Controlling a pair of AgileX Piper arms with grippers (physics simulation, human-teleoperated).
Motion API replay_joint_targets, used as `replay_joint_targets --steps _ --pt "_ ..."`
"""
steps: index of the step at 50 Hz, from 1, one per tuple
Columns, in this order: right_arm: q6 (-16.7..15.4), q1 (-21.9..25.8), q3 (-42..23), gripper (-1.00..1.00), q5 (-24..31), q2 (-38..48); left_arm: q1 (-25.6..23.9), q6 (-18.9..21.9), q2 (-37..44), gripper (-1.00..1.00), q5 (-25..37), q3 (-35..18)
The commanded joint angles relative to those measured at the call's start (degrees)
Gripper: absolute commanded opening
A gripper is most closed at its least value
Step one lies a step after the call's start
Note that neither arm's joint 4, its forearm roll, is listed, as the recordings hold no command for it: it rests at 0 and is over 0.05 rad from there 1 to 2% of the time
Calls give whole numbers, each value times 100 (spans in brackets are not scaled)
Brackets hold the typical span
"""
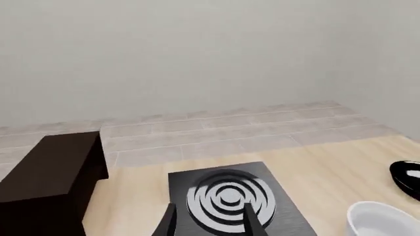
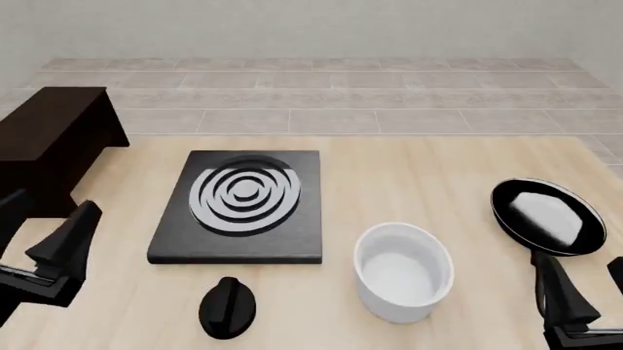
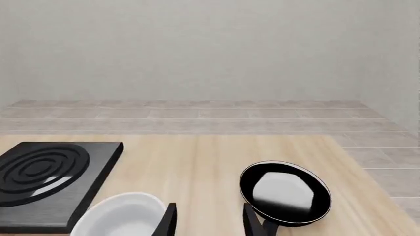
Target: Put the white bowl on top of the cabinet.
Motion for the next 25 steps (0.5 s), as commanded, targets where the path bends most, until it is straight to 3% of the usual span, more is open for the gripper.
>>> replay_joint_targets --steps 1,6,18,19,25 --pt "0 -1 3 100 -27 30 -591 286 1201 100 -437 -559" --pt "-1 -2 -4 100 -2 11 -677 216 1586 100 -566 -766" --pt "-4 -3 -1 100 -12 19 -1125 418 2617 100 -430 -1441" --pt "-7 -2 4 100 -39 40 -1251 591 2846 100 -440 -1524" --pt "-6 -3 2 100 -53 57 -1383 542 3133 100 -413 -1748"
